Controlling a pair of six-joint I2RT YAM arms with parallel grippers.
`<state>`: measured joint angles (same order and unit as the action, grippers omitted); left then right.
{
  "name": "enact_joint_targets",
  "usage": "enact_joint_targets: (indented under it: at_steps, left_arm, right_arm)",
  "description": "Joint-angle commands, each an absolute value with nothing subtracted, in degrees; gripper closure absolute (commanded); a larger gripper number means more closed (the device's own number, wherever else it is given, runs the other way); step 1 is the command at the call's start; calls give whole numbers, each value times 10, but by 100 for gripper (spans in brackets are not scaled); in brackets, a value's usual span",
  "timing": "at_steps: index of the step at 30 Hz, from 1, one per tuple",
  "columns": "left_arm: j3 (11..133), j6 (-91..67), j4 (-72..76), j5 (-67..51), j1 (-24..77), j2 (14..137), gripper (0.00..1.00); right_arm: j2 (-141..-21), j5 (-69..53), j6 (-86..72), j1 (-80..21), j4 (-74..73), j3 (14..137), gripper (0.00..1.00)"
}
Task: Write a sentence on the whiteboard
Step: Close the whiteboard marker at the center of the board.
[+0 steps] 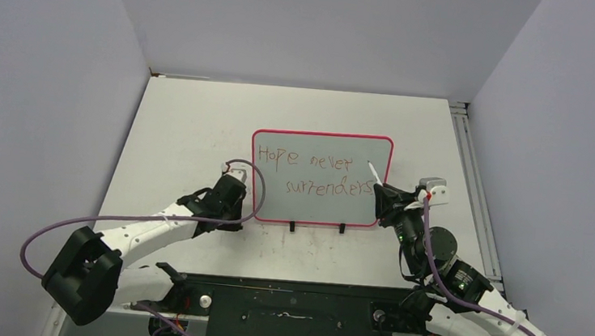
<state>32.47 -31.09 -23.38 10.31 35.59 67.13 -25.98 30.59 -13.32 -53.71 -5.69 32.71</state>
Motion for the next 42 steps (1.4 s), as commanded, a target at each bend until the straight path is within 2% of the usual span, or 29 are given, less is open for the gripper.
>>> enact_joint_targets:
  at_steps: [1,10,18,37,42]
  left_arm:
    - [335,-316,-231,104,359,696,100]
    - [350,-319,-247,109,361,739,100]
    - [370,-336,-281,133,375,779,91]
    - [376,-365,-297,146,394,830,79]
    - [366,-370,-293,148,394,807,93]
  right_arm:
    - [-252,304,-140,-538,-56,344,93]
    - [-238,310,-142,-539,-52,331,92]
    - [-241,308,-135,-539,-40,327,92]
    - [-230,310,-134,-539,-37,321,92]
    - [-234,307,-135,-539,-37,322,92]
